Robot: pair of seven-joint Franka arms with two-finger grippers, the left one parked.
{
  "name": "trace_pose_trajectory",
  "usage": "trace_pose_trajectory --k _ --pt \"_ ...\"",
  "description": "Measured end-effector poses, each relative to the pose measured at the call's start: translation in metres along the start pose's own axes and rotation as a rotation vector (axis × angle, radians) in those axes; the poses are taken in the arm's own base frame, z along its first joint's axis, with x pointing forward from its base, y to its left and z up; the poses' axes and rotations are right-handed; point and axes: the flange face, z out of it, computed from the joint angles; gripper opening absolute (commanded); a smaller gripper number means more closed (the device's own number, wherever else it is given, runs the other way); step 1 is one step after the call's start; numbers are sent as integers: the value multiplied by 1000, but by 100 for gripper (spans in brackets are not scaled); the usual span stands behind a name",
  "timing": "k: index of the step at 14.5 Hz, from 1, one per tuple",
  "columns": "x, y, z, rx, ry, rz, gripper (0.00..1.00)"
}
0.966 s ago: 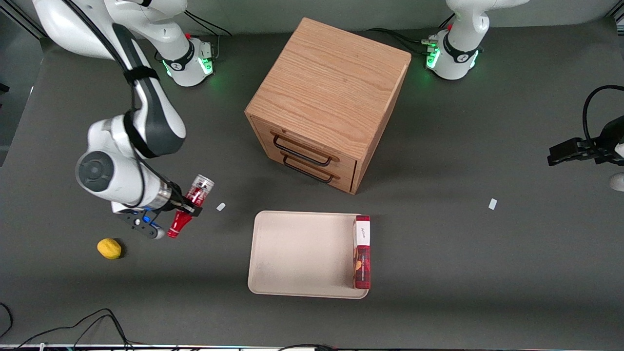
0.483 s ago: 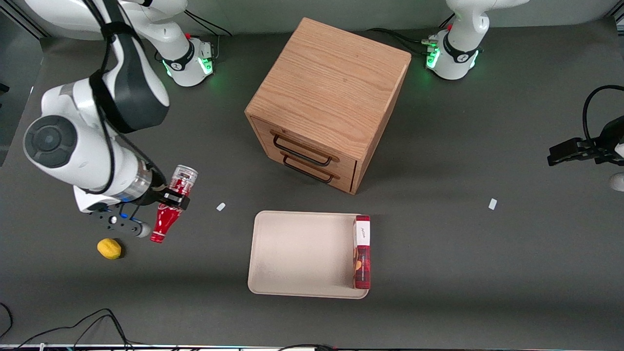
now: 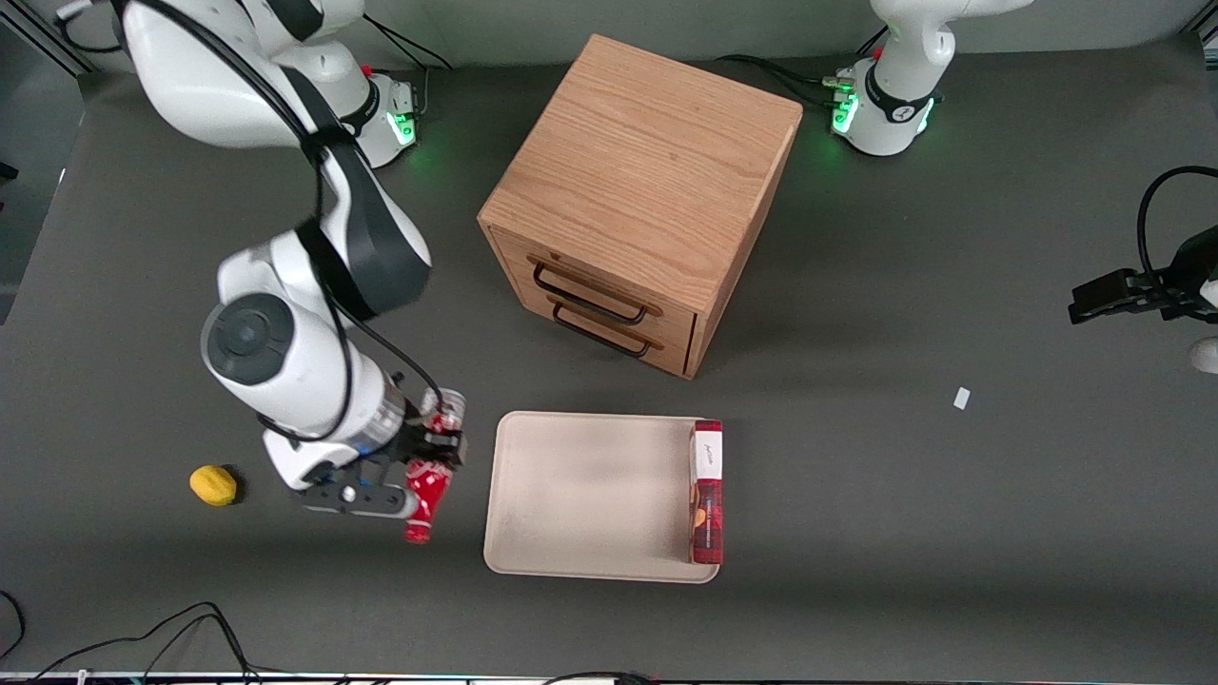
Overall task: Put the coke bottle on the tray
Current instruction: 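Carry the upright bottle with the right gripper over the tray, then lower the bottle onto the tray and open the right gripper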
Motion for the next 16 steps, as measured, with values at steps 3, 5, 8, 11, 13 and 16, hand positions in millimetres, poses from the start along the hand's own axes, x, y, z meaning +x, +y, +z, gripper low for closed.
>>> trace_pose_trajectory --k 3,5,8,11,13,16 --pt "3 -12 60 27 17 -72 24" --pt "2 -14 96 28 6 -95 24" --pt "0 -13 143 34 5 -102 24" --pt "-2 -10 182 48 20 -98 24" --pt "-4 -9 200 52 24 -96 31" --pt "-8 -9 223 61 34 -96 51"
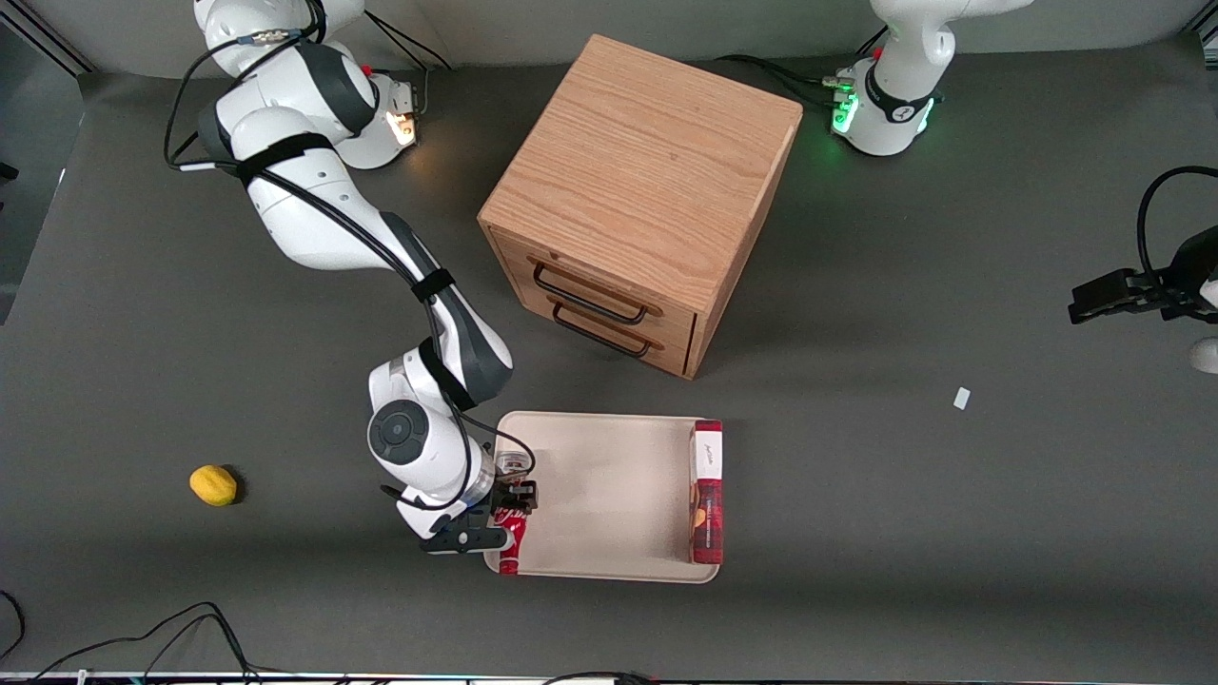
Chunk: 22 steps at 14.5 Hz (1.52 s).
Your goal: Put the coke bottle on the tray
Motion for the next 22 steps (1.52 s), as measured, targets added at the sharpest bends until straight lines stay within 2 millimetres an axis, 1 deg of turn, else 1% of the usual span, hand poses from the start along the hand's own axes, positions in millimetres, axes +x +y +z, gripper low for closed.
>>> trace_pose_trajectory --k 1,2,4,5,8,11,13,14,15,17,18,20,22 --pt "-1 0 6 3 6 0 55" --pt "-1 0 7 4 7 0 69" --pt "-2 0 9 5 7 0 83" --pt "-2 1 11 6 10 1 87" --pt "-4 1 20 13 21 1 89" --pt "-5 1 24 16 27 1 89" --pt "-4 1 24 17 30 1 95" --pt "-4 1 23 18 32 1 100" --pt "-3 0 22 20 36 1 100" --pt "2 -1 13 23 52 -1 100" --pt "6 -3 4 23 67 -6 100" --pt "14 -6 -23 18 78 -11 100" --pt "23 -6 -61 3 62 -9 100"
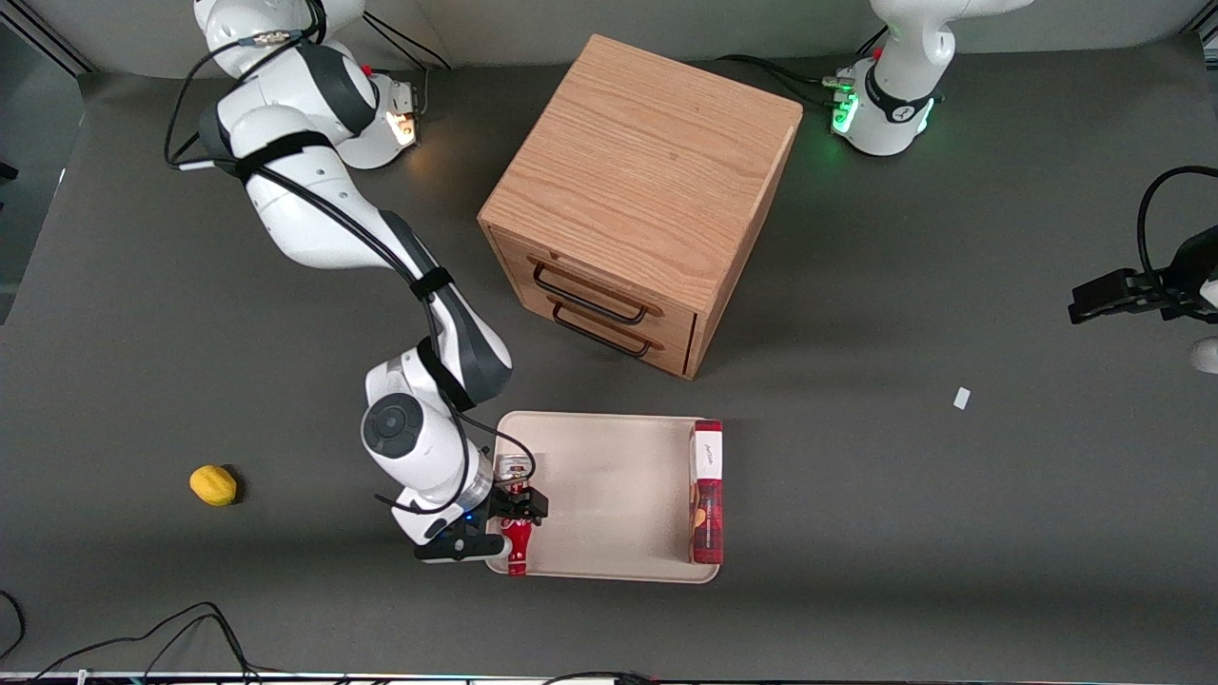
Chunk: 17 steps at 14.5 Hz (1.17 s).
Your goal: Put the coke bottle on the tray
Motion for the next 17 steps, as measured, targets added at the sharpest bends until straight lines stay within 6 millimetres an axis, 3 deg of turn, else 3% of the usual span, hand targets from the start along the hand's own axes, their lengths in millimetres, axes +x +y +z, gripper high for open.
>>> trace_pose_trajectory --k 4,8,11,14,17 --pt "14 13 -93 -40 -41 12 100" --pt "-2 54 -164 -75 -91 -22 100" --pt "-28 105 -219 -83 -111 37 100" --pt "-71 149 -273 -107 -113 96 100" --pt "-113 183 -313 -118 -122 147 100"
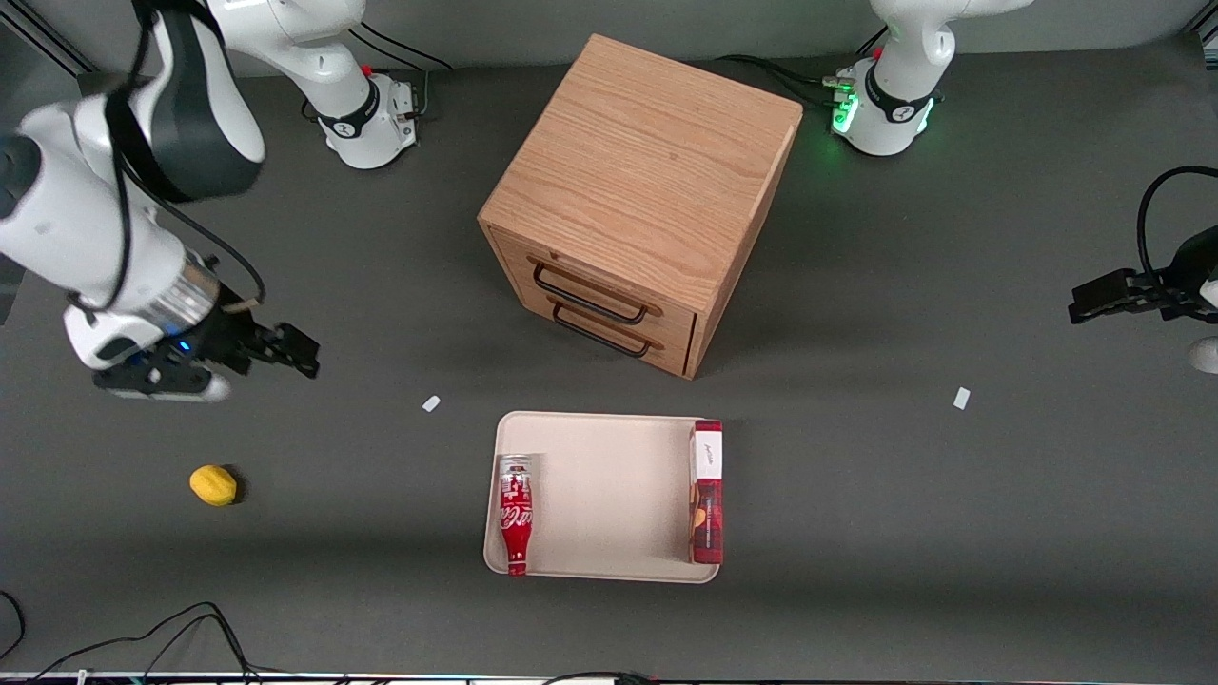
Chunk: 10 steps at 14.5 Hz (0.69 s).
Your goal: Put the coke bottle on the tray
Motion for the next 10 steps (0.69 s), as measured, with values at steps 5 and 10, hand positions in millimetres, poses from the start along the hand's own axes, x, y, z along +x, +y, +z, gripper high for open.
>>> trace_pose_trajectory --k 5,10 --pt "-35 42 -43 -4 -63 12 100" --pt "-41 56 -77 -3 -83 3 100"
